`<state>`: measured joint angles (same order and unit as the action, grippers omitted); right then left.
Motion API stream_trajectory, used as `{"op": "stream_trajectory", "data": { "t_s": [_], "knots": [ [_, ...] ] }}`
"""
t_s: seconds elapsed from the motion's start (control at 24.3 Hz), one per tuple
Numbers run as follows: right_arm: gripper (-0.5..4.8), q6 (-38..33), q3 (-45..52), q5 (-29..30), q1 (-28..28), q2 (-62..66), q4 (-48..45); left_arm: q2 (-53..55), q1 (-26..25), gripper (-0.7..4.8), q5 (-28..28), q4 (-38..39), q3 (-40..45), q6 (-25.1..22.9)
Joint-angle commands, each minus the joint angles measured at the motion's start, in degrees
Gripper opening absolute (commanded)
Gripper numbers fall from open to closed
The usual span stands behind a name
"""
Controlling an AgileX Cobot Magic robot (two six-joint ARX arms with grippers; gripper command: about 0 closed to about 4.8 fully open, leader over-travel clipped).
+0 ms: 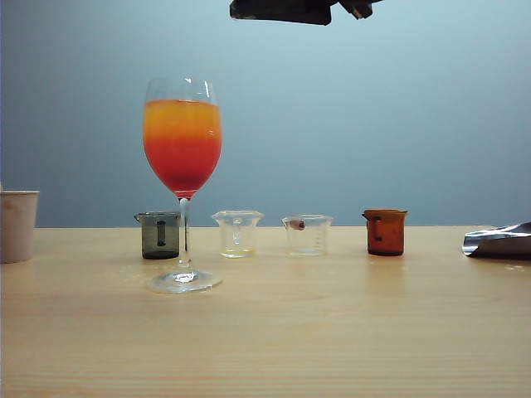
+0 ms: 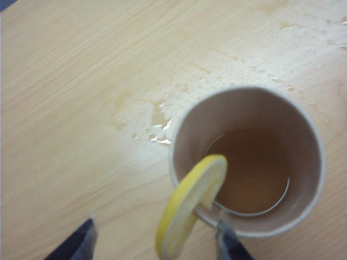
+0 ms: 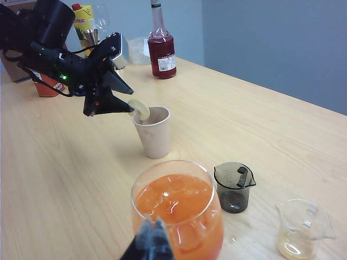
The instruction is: Pick up the lemon slice from the paper cup on the left and carefully insert it into the rim of the goblet.
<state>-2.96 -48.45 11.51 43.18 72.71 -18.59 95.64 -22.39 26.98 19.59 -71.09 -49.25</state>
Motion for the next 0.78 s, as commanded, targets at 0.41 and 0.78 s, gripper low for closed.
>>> {"op": "stream_trajectory", "data": {
  "t_s": [0.41, 0.78],
  "knots": [
    [-0.05, 0.22, -0.37, -0.46, 0.02, -0.15, -0.96, 0.5, 0.02, 0.41, 1.36, -1.03, -0.13, 0.15],
    [-0.05, 0.22, -0.37, -1.36, 0.0, -0.17, -1.01, 0.33, 0.04, -0.06, 4.22, -0.61, -0.2, 0.39]
  ]
}}
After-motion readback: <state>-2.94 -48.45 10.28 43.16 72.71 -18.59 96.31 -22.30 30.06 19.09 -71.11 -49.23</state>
